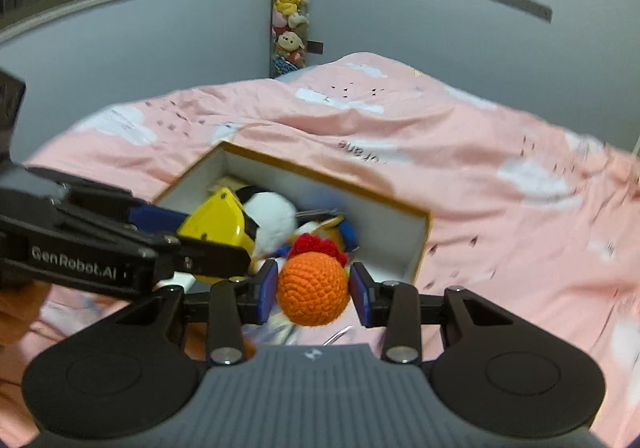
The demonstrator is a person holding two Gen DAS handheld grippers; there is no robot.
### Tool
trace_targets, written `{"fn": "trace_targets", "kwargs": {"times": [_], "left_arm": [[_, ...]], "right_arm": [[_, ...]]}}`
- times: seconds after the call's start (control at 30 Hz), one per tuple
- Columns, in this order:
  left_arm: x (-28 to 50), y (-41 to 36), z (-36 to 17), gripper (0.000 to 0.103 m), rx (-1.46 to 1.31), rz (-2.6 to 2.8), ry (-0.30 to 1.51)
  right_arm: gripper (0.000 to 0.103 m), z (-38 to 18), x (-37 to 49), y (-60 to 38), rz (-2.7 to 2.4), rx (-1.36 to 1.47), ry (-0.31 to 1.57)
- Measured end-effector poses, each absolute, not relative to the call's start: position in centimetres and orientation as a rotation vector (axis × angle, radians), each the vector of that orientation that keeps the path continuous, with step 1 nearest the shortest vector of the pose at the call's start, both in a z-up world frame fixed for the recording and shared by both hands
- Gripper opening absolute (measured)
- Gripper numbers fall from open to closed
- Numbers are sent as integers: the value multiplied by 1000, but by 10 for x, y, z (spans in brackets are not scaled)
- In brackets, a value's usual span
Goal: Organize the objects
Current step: 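Lift and carry the yellow tape measure and orange ball over the orange box, then lower and release the orange ball with the right tool while the left tool releases the yellow tape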
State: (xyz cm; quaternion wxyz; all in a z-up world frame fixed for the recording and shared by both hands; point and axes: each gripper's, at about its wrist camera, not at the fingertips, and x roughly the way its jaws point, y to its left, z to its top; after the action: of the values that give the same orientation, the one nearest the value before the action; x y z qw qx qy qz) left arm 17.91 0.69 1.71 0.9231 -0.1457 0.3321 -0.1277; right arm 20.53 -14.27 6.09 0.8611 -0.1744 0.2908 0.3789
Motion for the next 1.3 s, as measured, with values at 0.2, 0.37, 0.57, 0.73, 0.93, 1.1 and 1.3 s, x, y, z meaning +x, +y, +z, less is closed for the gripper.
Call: {"fn": "trace_targets", "kwargs": {"times": [0.2,0.37,0.57,0.73,0.93,1.1,1.3], "left_arm": [[226,13,-6,62,-349,-215,717],[250,18,-19,62,-369,-197,742],[274,21,-32,62,-378,-194,776],[287,23,-42,62,-385,-195,799],[297,26,-54,62,-393,-190,830],[304,27,-58,62,-402,-177,845],[311,23,-58,62,-405,-162,851]], "right_arm": [[41,42,243,-114,790,-524,583],[41,20,267,-90,805,-657,548],[41,-1,294,-70,813,-738,553],[41,-16,308,-62,814,-794,558],[41,-36,322,-57,804,-831,582],[42,-50,330,-57,756,-875,591],[45,-48,325,-63,748,-890,569]]}}
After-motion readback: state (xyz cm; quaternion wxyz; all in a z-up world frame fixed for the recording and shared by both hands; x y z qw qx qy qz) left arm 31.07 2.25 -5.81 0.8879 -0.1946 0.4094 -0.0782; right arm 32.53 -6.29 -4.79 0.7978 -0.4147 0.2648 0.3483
